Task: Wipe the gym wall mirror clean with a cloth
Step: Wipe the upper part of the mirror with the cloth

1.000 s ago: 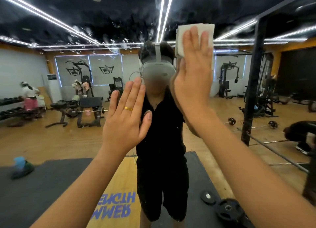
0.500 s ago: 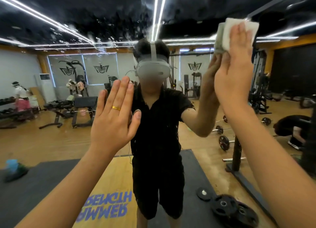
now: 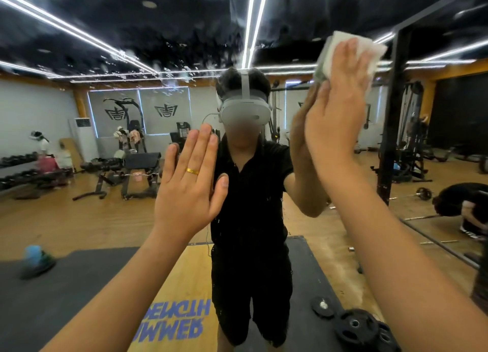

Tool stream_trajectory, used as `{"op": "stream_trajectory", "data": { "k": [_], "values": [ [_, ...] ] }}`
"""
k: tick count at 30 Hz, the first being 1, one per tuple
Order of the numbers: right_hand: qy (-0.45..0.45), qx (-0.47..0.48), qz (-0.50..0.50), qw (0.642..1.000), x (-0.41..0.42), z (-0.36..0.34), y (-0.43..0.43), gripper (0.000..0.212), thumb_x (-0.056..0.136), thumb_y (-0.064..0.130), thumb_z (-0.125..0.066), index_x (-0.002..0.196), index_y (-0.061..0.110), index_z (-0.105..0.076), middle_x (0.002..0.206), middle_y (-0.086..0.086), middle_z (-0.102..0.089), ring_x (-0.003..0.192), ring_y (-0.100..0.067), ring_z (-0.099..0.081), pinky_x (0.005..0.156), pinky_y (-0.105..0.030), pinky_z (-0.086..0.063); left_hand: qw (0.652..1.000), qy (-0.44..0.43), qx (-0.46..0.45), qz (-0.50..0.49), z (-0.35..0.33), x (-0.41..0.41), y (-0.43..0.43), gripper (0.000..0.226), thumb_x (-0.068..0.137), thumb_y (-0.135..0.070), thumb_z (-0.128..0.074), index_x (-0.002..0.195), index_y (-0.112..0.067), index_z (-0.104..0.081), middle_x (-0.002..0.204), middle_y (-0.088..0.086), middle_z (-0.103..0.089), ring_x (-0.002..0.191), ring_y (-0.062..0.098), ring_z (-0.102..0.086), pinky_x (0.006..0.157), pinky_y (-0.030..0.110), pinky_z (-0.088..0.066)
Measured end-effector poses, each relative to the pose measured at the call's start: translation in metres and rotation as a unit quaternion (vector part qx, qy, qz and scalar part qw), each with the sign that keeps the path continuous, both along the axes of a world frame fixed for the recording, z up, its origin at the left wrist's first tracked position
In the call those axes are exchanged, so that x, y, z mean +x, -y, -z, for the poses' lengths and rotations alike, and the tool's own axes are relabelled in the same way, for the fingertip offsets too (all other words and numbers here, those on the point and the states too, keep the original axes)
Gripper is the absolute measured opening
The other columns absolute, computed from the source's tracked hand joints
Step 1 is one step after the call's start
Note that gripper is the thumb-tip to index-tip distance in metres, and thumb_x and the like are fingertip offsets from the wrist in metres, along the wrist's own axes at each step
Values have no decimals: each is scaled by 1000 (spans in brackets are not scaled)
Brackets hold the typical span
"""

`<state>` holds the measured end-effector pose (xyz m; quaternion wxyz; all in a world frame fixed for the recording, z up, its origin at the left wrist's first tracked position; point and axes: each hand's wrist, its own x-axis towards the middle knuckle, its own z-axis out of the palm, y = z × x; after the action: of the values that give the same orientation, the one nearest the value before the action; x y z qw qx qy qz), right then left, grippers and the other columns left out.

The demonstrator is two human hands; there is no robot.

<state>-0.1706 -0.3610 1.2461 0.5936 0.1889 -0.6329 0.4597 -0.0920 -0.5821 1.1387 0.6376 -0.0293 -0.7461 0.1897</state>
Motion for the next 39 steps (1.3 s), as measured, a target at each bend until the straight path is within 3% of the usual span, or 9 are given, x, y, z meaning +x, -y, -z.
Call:
{"op": "stream_trajectory", "data": {
  "k": [6, 14, 17, 20, 24, 30, 32, 36, 39],
  "values": [
    [-101, 101, 23, 989, 10, -11, 65, 70, 94, -9, -35, 162, 9, -24, 170, -10, -22, 158, -32, -10, 126, -32, 13, 1000, 1, -1, -6, 0, 1, -1, 66, 108, -37, -37, 162, -3, -23, 170, 15, -21, 159, 28, -15, 130, 49, -7],
    [-140, 258, 13, 956, 26, 4, 84, 60, 101, 8, -30, 160, 6, -27, 169, -13, -25, 157, -31, -17, 128, -41, -2, 998, 52, 6, 28, -5, 12, 1, 71, 106, -37, -44, 163, -3, -18, 171, 14, -14, 160, 27, -11, 130, 49, -8],
    [-121, 223, 9, 967, 18, 3, 67, 58, 104, 2, -42, 160, 6, -28, 168, -11, -26, 157, -26, -17, 130, -38, -8, 997, 49, 58, 25, -3, 34, 26, 72, 106, -38, -40, 163, -1, -16, 172, 16, -11, 160, 28, -6, 129, 53, -7],
    [-89, 130, 8, 987, 13, 0, 60, 57, 105, 0, -37, 161, 6, -26, 169, -9, -25, 158, -25, -15, 130, -37, -7, 993, 34, 116, 14, -1, 47, 59, 73, 106, -39, -36, 163, -1, -14, 172, 17, -8, 160, 29, -4, 128, 57, -7],
    [-68, 50, 13, 996, 26, -6, 92, 57, 105, 4, -33, 161, 6, -23, 170, -13, -21, 158, -31, -12, 130, -41, 0, 996, 3, 82, -14, 5, 40, 75, 73, 105, -37, -40, 163, -1, -15, 171, 19, -12, 159, 33, -10, 127, 58, -11],
    [-117, 194, -1, 974, 40, 12, 117, 62, 101, -1, -41, 161, 7, -26, 169, -11, -24, 158, -28, -13, 128, -33, 5, 997, -2, 76, -9, 8, 38, 78, 71, 106, -38, -35, 163, 0, -17, 171, 19, -13, 159, 34, -12, 127, 58, -11],
    [-127, 221, 7, 967, 30, 8, 94, 59, 103, 2, -42, 160, 9, -30, 168, -9, -27, 157, -25, -17, 129, -35, -4, 997, -1, 73, -5, 9, 37, 76, 70, 106, -39, -33, 163, -1, -16, 171, 18, -12, 159, 33, -12, 127, 57, -10],
    [-80, 113, -10, 990, 27, -7, 73, 55, 104, 13, -30, 159, 11, -32, 168, -7, -29, 157, -25, -18, 125, -51, -30, 997, -9, 75, -7, 7, 37, 77, 70, 107, -40, -32, 163, -2, -16, 171, 14, -10, 160, 28, -7, 128, 55, -9],
    [-62, 53, -2, 997, 41, -7, 106, 56, 104, 10, -30, 160, 9, -28, 169, -11, -24, 158, -28, -11, 130, -45, -6, 997, -10, 77, -7, 8, 36, 77, 69, 108, -41, -29, 164, -3, -16, 172, 12, -7, 160, 27, -7, 128, 54, -9]
  ]
}}
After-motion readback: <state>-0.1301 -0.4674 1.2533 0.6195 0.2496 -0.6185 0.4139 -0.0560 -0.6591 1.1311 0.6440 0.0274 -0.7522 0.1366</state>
